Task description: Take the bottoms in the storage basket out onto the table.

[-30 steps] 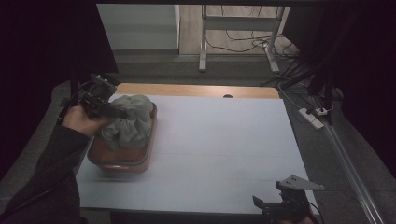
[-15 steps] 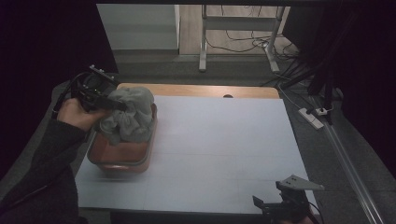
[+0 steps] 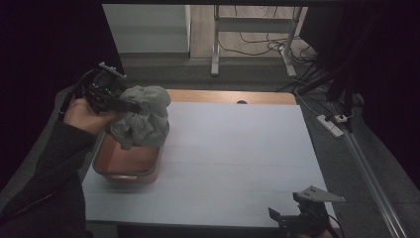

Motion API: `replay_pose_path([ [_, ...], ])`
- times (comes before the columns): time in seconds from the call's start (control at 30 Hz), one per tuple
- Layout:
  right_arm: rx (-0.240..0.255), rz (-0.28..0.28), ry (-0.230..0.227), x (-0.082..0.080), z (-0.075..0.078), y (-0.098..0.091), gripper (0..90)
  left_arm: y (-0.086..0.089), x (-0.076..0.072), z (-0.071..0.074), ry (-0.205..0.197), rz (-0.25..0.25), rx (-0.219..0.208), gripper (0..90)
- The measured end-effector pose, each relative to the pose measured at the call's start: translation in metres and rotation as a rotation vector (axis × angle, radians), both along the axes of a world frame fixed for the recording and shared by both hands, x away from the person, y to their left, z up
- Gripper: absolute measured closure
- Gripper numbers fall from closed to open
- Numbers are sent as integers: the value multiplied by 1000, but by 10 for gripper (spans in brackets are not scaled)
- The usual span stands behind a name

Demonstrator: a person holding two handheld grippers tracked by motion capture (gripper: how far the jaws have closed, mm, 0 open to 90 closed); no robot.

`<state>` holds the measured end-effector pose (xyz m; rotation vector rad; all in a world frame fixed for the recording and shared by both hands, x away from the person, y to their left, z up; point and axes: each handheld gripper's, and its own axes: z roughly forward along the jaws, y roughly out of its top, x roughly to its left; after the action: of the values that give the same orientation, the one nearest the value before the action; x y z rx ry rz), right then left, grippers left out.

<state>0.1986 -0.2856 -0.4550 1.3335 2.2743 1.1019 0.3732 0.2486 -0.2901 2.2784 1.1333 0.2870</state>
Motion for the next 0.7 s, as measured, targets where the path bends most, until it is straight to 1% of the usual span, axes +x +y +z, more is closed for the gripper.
replay_pose_path([
  [0.07,6,-3,-3,0,0,-1,8,-3,0,3,-6,-6,1,601],
  [0.1,8,-5,-2,0,0,-1,8,-8,0,6,-14,-14,-1,600],
  [0.23,6,-2,-3,0,0,-1,8,-15,0,10,-22,-28,-2,599],
  [0.27,7,-3,-4,0,0,-1,8,-19,0,11,-25,-36,-4,599],
  [0.4,8,-3,-6,0,0,-1,8,-25,2,13,-28,-51,-1,598],
  [0.43,10,-1,-6,0,0,-1,8,-30,3,13,-31,-59,-2,597],
  [0.47,10,-1,-6,0,0,-1,8,-30,3,13,-31,-59,-2,597],
  [0.7,13,1,-6,0,0,-2,8,-48,6,14,-38,-95,-5,597],
])
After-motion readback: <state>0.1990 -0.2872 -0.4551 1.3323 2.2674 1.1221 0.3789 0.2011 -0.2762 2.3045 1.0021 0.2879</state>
